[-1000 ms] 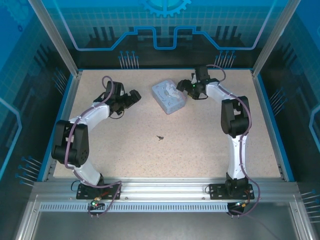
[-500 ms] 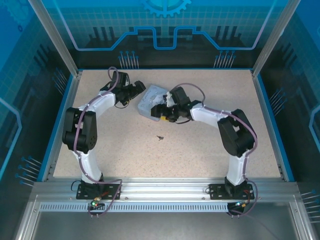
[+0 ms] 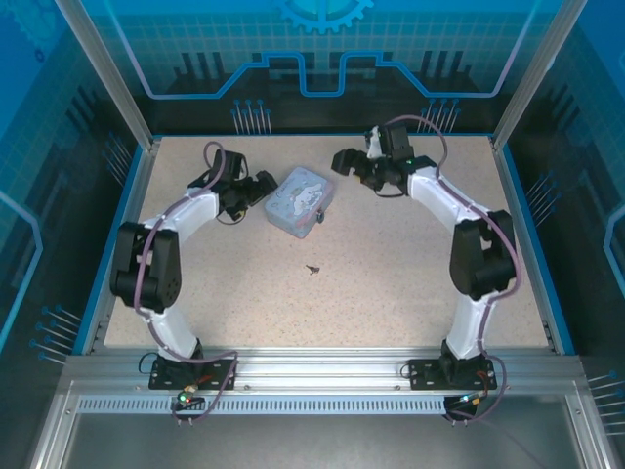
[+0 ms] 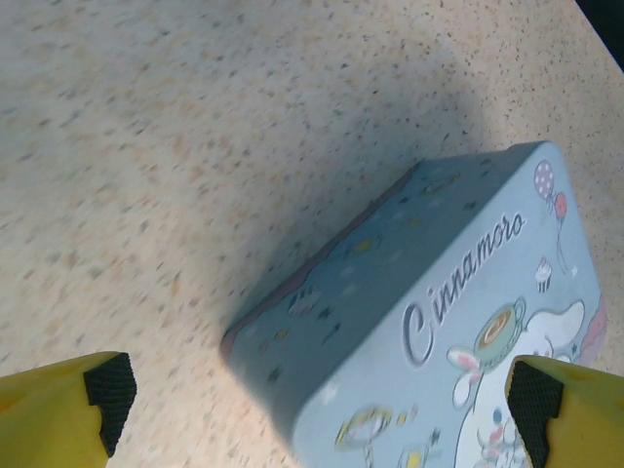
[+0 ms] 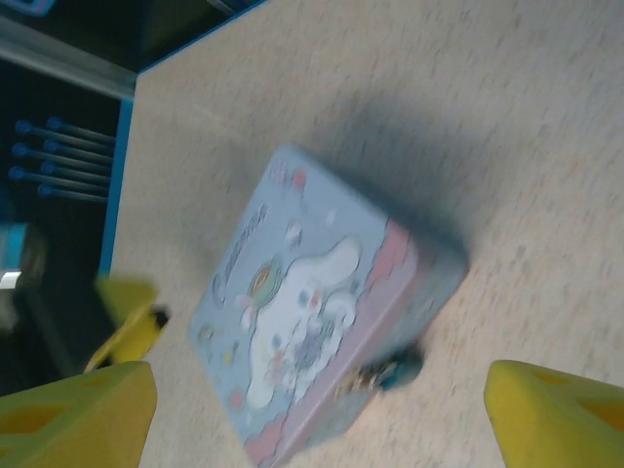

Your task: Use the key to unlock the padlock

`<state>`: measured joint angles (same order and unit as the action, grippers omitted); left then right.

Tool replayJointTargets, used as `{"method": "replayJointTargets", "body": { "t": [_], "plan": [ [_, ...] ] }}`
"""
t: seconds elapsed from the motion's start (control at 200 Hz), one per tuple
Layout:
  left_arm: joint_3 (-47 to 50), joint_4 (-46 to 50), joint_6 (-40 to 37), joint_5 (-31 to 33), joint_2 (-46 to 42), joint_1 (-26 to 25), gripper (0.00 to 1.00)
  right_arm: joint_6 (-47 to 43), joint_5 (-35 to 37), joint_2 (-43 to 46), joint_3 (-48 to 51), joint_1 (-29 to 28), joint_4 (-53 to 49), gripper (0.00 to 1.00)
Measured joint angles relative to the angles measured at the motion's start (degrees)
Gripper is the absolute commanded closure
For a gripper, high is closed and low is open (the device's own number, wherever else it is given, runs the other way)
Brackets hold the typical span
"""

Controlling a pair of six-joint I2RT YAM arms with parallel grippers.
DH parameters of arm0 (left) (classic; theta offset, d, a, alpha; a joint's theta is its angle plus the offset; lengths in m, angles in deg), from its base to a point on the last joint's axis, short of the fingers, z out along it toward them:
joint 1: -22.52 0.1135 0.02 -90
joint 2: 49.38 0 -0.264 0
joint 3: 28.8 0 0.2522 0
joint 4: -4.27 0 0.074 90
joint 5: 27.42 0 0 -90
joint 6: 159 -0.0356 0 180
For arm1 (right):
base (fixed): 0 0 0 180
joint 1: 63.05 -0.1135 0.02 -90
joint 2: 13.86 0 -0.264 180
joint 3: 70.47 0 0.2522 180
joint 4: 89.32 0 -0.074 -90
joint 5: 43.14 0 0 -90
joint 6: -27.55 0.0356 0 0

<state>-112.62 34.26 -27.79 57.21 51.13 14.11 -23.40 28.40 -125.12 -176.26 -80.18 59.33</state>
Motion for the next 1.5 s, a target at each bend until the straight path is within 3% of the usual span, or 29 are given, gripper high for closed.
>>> {"method": "replayJointTargets", "body": {
  "t": [0.27, 0.49, 0.875, 1.196, 1.501],
  "plan": [
    [10.54, -2.05, 6.05, -1.77, -8.44, -0.83, 0.01, -0.81, -1.53, -24.13, -26.03, 0.57, -4.94, 0.19],
    [10.91, -3.32, 7.93, -2.71, -7.15, -3.89, 0.01, 2.08, -5.62, -30.80, -26.01, -0.50, -4.07, 0.22],
    [-0.24, -2.80, 6.69, -3.50, 2.16, -4.09, 0.01, 7.89, -14.03, -11.76, 5.84, -2.69, 15.30, 0.23],
    [-7.82, -2.84, 6.40, -5.01, 8.76, -5.64, 0.01, 11.02, -11.65, 2.23, 27.19, -3.58, 22.62, 0.15],
    [-10.47, -3.82, 6.56, -6.25, 11.67, -9.16, 0.01, 12.17, -2.51, 12.68, 35.85, -3.43, 20.00, 0.06]
  ]
}}
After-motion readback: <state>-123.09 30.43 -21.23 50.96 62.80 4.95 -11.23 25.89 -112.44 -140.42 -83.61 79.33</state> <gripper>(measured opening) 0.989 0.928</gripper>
